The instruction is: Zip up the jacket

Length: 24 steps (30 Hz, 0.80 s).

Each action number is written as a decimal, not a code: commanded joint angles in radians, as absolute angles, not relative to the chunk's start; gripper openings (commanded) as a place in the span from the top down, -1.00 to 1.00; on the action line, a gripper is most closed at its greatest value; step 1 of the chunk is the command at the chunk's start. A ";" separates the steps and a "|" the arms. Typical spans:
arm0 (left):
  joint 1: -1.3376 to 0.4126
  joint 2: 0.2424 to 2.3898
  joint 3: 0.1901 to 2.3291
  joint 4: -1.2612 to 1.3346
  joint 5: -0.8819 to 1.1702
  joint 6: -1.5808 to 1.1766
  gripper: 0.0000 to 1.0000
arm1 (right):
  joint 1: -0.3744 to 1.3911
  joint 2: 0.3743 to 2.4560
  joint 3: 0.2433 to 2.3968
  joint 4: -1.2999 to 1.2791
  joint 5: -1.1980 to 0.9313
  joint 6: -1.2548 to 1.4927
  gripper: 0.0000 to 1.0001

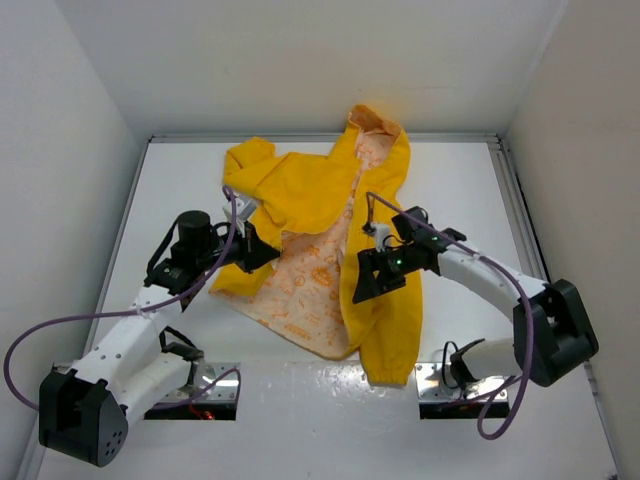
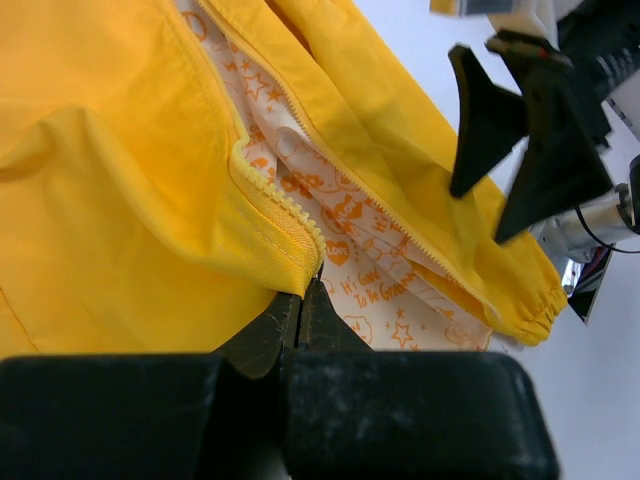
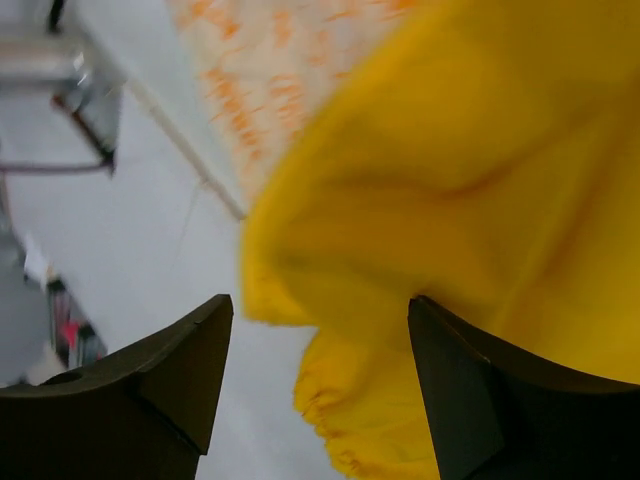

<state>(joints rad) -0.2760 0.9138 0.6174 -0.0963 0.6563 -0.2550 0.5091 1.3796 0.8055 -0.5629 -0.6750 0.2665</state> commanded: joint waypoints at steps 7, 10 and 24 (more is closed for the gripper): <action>-0.285 0.899 0.607 -0.060 0.652 -0.245 1.00 | 0.481 1.226 0.710 -0.469 -0.381 0.328 -0.46; -0.285 0.899 0.598 -0.060 0.652 -0.236 1.00 | 0.553 1.183 0.698 -0.515 -0.345 0.288 -0.60; -0.285 0.881 0.589 -0.051 0.634 -0.245 1.00 | 0.640 1.331 0.643 -0.459 -0.319 0.403 -0.88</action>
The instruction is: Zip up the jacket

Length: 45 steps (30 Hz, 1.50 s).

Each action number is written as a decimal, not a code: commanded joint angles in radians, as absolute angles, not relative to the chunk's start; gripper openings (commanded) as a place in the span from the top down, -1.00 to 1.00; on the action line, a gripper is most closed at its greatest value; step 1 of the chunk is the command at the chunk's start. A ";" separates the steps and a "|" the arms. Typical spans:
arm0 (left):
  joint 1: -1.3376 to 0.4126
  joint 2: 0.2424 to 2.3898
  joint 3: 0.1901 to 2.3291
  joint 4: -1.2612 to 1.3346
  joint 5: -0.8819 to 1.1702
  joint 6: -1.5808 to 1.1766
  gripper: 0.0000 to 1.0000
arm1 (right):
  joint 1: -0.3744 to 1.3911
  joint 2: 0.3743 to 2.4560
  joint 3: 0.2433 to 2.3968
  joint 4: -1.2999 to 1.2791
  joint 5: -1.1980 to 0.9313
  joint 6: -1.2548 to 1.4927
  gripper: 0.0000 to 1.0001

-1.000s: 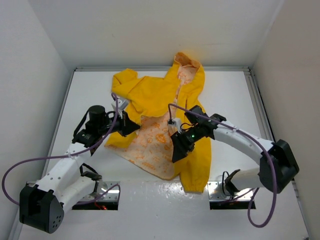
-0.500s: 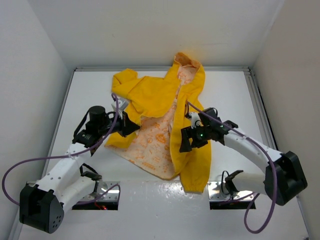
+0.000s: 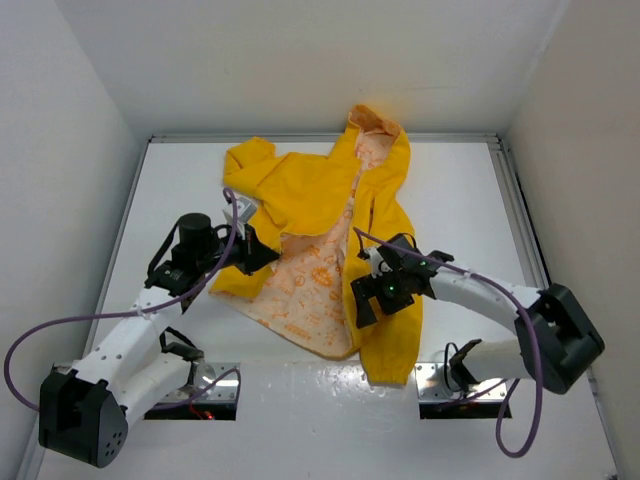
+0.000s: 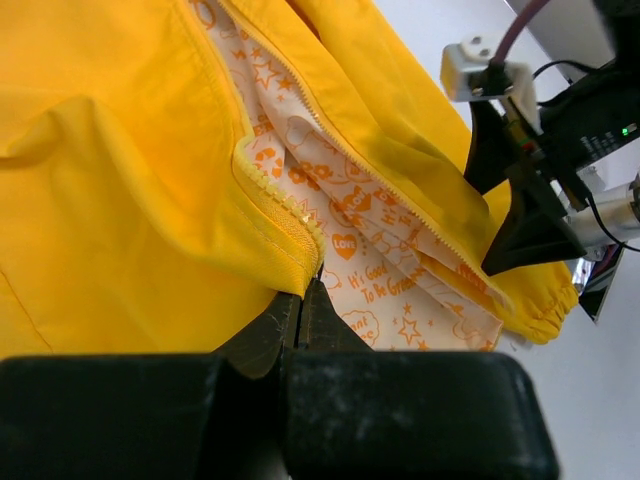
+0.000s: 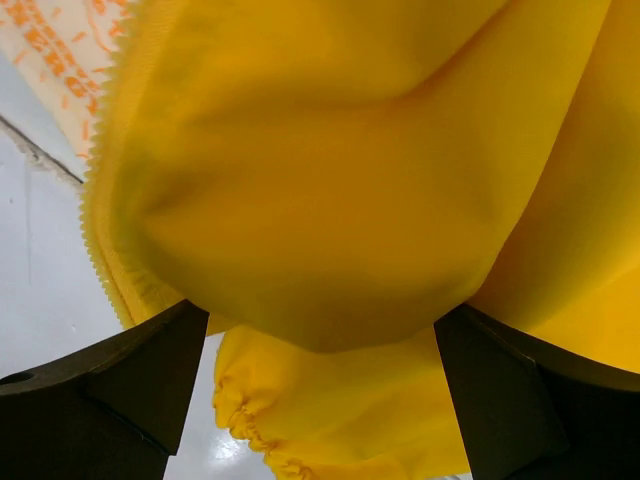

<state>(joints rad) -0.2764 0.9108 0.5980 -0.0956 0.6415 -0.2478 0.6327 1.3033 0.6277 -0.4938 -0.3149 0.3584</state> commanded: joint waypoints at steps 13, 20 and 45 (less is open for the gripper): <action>-0.276 0.871 0.558 -0.041 0.634 -0.264 1.00 | 0.722 1.439 0.664 -0.322 -0.359 0.508 -0.85; -0.267 0.871 0.549 -0.032 0.634 -0.264 1.00 | 0.744 1.476 0.698 -0.299 -0.385 0.503 -0.18; -0.276 0.893 0.549 0.029 0.634 -0.284 1.00 | 0.040 1.252 0.633 -0.408 -0.299 0.043 1.00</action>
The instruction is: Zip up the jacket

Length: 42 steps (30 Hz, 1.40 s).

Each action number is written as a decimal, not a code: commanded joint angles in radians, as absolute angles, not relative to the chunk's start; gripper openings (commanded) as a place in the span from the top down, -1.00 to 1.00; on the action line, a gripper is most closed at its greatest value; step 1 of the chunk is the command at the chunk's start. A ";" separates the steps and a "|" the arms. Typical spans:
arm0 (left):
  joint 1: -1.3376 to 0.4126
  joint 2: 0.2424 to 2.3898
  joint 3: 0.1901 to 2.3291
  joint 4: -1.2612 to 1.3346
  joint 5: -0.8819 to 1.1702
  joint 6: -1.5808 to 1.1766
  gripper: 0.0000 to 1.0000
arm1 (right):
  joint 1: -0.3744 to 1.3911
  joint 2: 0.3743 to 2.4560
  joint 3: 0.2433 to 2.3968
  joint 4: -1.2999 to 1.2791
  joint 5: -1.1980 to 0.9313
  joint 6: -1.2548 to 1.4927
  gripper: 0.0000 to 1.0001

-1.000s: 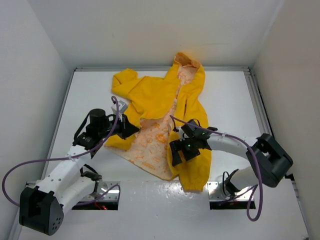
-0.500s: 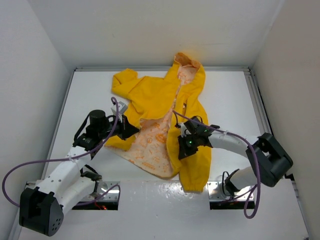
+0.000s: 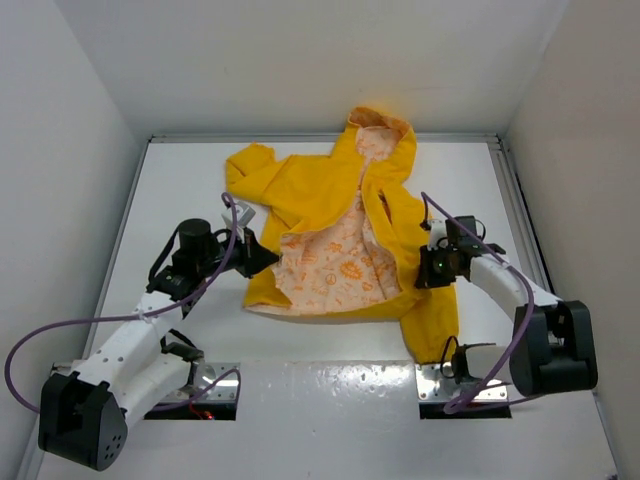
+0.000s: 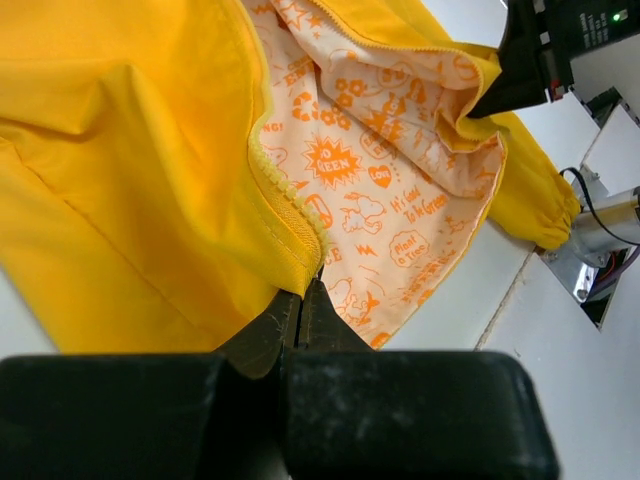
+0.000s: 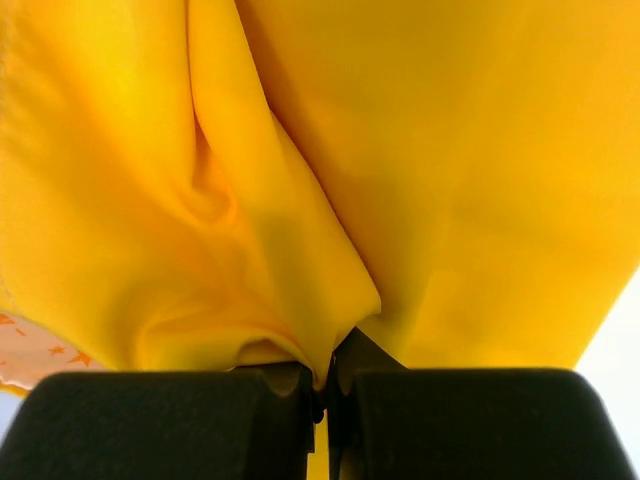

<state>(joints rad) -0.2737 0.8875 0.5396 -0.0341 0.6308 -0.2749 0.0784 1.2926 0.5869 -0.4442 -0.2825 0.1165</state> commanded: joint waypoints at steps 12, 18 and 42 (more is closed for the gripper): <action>-0.305 0.893 0.549 0.002 0.621 -0.255 1.00 | 0.110 1.083 0.649 -0.534 -0.736 0.254 1.00; -0.325 0.902 0.558 -0.009 0.589 -0.227 1.00 | 0.259 1.055 0.643 -0.632 -0.572 0.298 1.00; -0.365 0.893 0.558 -0.038 0.549 -0.189 1.00 | 0.308 0.856 0.594 -0.861 -0.560 0.287 0.16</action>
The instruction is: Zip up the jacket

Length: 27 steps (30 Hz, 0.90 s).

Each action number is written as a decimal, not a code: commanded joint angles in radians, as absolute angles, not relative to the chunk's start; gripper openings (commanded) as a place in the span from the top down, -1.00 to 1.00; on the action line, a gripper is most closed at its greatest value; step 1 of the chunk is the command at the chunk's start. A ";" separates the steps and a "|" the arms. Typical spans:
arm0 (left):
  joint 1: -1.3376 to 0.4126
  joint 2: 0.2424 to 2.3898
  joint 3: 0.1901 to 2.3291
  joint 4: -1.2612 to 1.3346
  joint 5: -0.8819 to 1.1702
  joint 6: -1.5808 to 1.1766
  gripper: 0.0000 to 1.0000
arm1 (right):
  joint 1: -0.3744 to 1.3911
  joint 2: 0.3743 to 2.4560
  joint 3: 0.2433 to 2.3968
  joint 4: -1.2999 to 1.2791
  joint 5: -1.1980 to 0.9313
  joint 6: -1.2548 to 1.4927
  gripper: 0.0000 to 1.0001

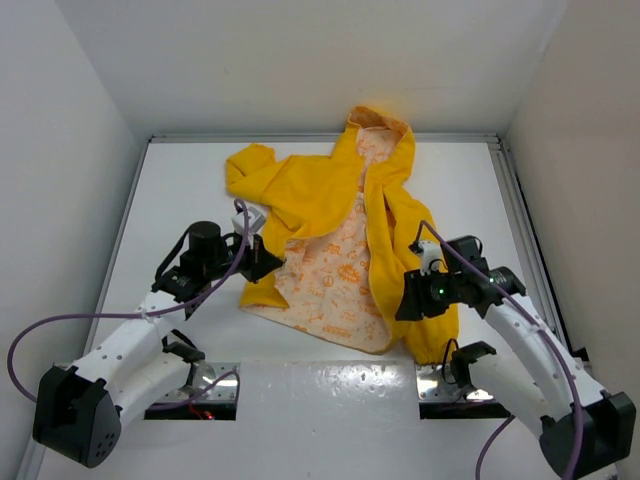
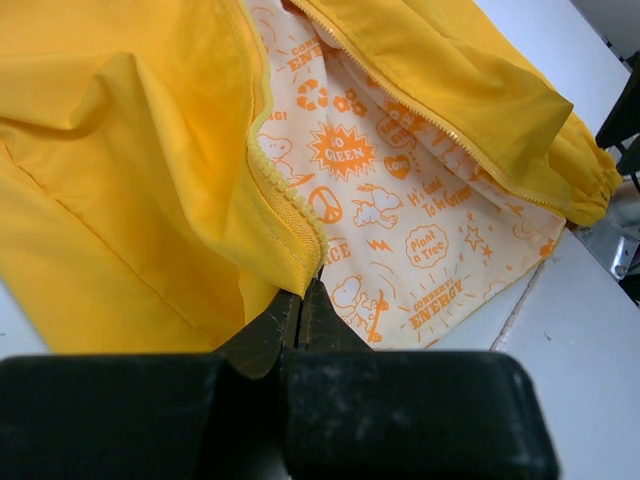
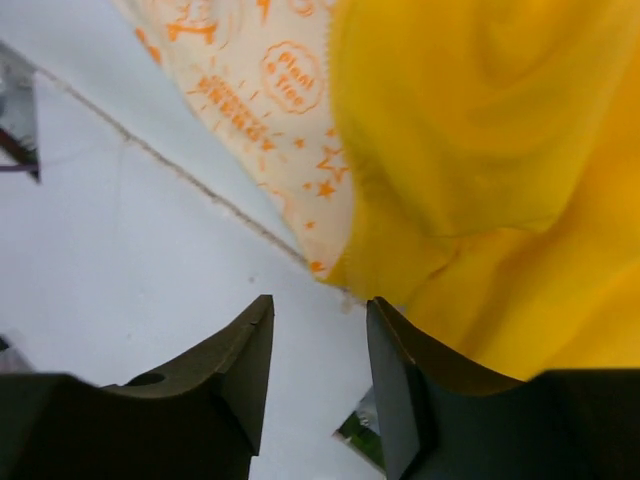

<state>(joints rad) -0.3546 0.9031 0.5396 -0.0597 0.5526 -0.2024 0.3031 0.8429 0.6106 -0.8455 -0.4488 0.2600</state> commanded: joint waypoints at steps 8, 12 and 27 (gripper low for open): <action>-0.365 0.893 0.558 -0.038 0.549 -0.189 1.00 | 0.304 0.940 0.554 -0.804 -0.437 0.334 -0.17; -0.365 0.893 0.558 -0.038 0.540 -0.189 1.00 | 0.307 1.003 0.552 -0.796 -0.433 0.354 -0.17; -0.365 0.893 0.558 -0.038 0.540 -0.189 1.00 | 0.290 1.111 0.483 -0.701 -0.433 0.305 -0.06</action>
<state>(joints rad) -0.3546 0.9031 0.5396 -0.0605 0.5411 -0.1986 0.3000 1.1072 0.4915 -0.7307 -0.4374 0.3347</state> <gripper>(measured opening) 0.010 0.543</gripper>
